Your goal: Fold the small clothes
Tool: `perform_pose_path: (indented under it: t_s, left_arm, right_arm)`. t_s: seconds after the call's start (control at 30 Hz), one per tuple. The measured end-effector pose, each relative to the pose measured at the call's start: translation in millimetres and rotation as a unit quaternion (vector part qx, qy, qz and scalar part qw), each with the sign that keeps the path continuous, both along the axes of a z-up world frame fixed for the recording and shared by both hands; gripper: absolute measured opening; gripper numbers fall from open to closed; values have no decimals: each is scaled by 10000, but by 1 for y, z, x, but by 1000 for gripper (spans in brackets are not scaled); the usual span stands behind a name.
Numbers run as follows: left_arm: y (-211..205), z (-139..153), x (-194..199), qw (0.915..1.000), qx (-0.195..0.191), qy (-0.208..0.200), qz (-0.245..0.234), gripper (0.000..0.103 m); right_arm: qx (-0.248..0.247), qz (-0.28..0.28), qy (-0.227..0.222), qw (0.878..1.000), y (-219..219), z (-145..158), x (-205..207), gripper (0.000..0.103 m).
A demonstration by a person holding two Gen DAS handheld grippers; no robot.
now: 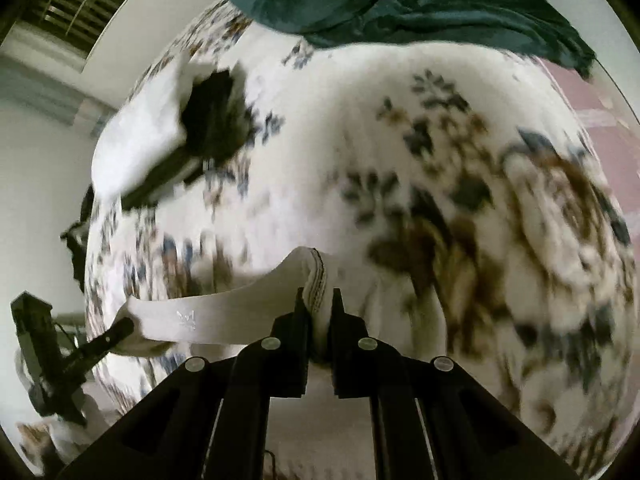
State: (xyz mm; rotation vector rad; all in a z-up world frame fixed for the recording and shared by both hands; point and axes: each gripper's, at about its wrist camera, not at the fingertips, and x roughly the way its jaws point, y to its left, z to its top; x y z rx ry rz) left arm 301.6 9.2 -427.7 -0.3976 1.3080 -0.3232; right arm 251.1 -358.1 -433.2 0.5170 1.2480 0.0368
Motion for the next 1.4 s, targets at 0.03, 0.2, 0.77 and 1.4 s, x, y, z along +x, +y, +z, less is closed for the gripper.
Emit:
perform_pose_path:
  t_s: [0.03, 0.2, 0.77, 1.4]
  left_arm:
    - [-3, -7, -9, 9999, 7, 144, 15, 6]
    - [16, -62, -81, 9905, -153, 1352, 187, 11]
    - [-34, -49, -16, 9965, -539, 389, 498, 46]
    - [21, -90, -59, 9863, -476, 1275, 935, 48]
  right_arm:
    - [-13, 69, 40, 10000, 2, -2, -17, 8]
    - [-164, 598, 857, 9944, 8, -49, -93, 9]
    - [2221, -699, 115, 9725, -48, -53, -65, 55]
    - [1559, -1050, 1075, 9763, -71, -83, -91, 55]
